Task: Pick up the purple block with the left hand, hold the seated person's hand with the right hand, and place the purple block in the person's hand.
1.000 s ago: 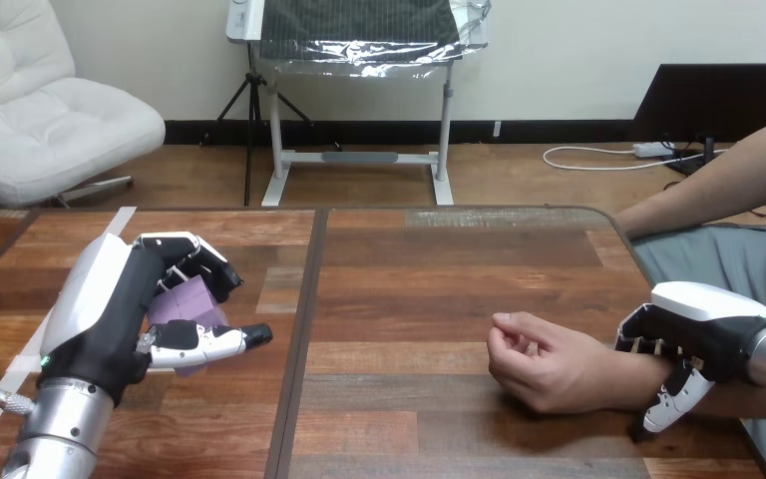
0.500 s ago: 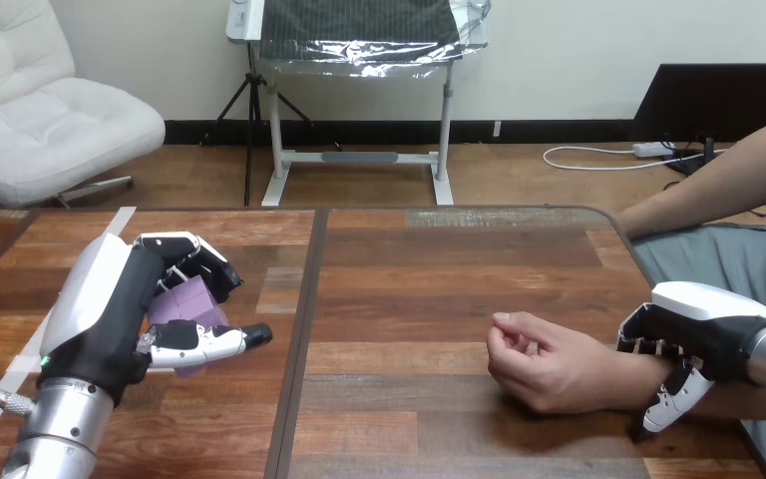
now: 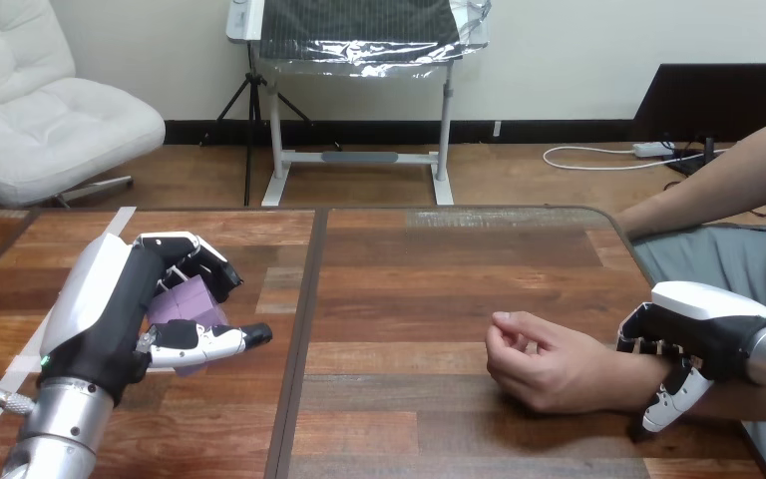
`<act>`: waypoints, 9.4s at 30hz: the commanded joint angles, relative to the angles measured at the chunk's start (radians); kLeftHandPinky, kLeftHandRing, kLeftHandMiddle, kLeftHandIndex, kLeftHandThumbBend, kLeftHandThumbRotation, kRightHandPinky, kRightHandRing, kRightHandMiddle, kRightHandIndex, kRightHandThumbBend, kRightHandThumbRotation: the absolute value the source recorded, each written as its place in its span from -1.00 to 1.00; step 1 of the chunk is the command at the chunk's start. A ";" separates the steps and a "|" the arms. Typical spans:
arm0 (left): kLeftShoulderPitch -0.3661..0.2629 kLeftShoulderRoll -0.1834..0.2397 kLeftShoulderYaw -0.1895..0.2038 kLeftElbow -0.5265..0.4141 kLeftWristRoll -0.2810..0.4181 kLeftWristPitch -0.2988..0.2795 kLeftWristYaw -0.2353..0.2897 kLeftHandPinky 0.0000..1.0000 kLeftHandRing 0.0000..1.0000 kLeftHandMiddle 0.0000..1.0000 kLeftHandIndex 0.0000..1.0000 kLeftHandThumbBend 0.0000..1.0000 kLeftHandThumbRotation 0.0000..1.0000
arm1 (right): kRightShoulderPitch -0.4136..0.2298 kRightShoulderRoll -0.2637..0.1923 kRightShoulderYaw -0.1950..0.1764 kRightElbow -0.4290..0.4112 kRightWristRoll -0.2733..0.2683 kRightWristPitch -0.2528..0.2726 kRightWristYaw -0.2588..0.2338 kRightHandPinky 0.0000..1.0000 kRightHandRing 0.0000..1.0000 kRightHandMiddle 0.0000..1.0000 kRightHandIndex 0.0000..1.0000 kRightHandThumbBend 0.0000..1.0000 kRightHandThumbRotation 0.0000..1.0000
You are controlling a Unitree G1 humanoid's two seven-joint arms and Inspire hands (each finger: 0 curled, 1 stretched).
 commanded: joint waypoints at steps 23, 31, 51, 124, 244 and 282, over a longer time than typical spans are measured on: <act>-0.225 -0.032 -0.020 0.148 -0.046 -0.020 -0.026 -0.34 -0.24 -0.15 -0.12 0.37 -1.00 | 0.038 0.079 -0.004 0.000 0.086 -0.007 0.061 -0.27 -0.13 0.03 0.11 0.75 -0.97; -0.288 -0.047 -0.037 0.223 -0.045 -0.042 -0.031 -0.35 -0.25 -0.14 -0.10 0.37 -1.00 | 0.023 0.079 -0.019 -0.013 0.111 -0.012 0.067 -0.26 -0.13 0.03 0.12 0.73 -0.96; -0.448 -0.103 -0.076 0.417 -0.053 -0.106 -0.039 -0.35 -0.25 -0.15 -0.11 0.37 -1.00 | 0.020 0.077 -0.038 -0.123 0.145 -0.003 0.070 -0.26 -0.13 0.00 0.10 0.80 -0.93; -0.644 -0.334 -0.191 0.648 -0.046 -0.102 -0.045 -0.41 -0.30 -0.17 -0.08 0.31 -1.00 | 0.064 0.115 -0.074 -0.439 0.204 0.089 0.163 -0.23 -0.13 -0.03 0.10 0.83 -0.79; -0.541 -0.324 -0.195 0.548 -0.088 -0.057 -0.143 0.48 0.66 0.62 0.54 0.70 0.84 | 0.113 0.092 -0.098 -0.466 0.147 0.050 0.121 0.06 0.36 0.41 0.45 0.79 0.04; -0.264 -0.270 -0.123 0.163 -0.122 -0.046 -0.117 0.58 0.71 0.66 0.59 0.54 0.94 | 0.155 0.132 -0.206 -0.455 0.395 0.051 0.129 0.42 0.79 0.86 0.91 0.99 0.69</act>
